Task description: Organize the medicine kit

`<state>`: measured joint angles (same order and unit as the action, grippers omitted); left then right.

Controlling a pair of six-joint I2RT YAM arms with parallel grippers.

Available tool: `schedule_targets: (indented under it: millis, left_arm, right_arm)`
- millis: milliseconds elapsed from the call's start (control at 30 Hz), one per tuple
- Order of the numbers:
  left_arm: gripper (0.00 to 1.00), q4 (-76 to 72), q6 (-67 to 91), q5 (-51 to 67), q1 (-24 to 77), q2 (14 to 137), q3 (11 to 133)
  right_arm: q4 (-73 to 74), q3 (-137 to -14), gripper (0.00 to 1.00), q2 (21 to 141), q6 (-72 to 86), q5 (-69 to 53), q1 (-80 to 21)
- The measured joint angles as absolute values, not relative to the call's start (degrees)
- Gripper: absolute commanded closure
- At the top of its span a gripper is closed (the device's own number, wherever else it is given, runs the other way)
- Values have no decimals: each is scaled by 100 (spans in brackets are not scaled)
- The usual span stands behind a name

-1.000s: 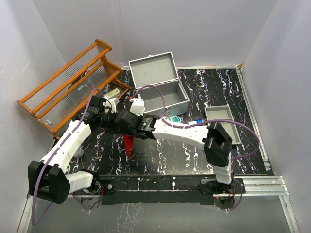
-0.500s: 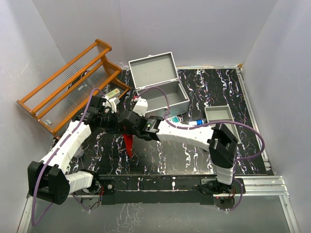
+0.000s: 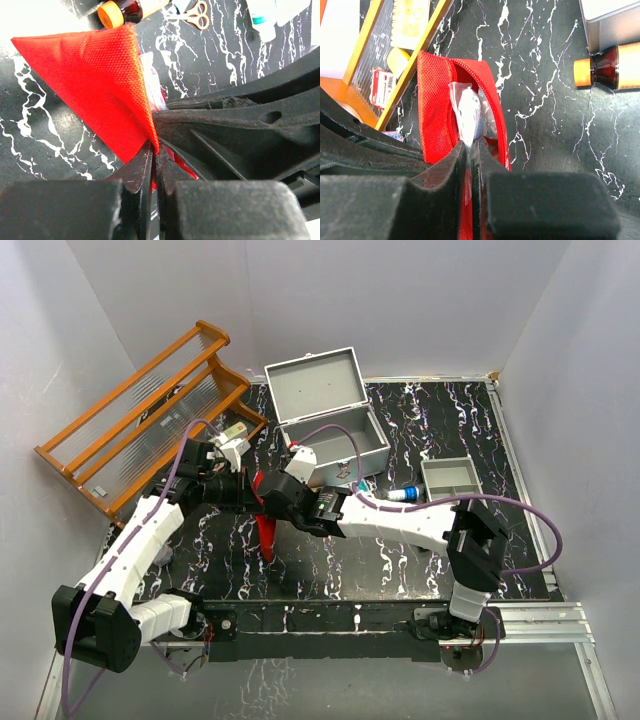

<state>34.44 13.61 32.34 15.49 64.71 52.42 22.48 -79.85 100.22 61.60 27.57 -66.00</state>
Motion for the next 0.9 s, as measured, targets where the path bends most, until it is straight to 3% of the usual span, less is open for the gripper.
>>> schedule_targets:
  millis: [200,500,733,900]
  left_arm:
    - [100,3347,1271,3420,1544,6403,5236]
    - [100,3363,1236,3603,1540,6348,5227]
    - [100,3343,1203,3649,1551,6348,5227]
    - [100,3343,1173,3653,1551,6348,5227]
  right_arm:
    - [2075,-7959,77,10086,6134,2965,-6593]
    - [1977,-7524,53,9518,6016,2849,-6563]
    - [1863,-7319,67,8479,5594,2484,-6563]
    - [1955,-7321,74,8571,5378,2403,-6556]
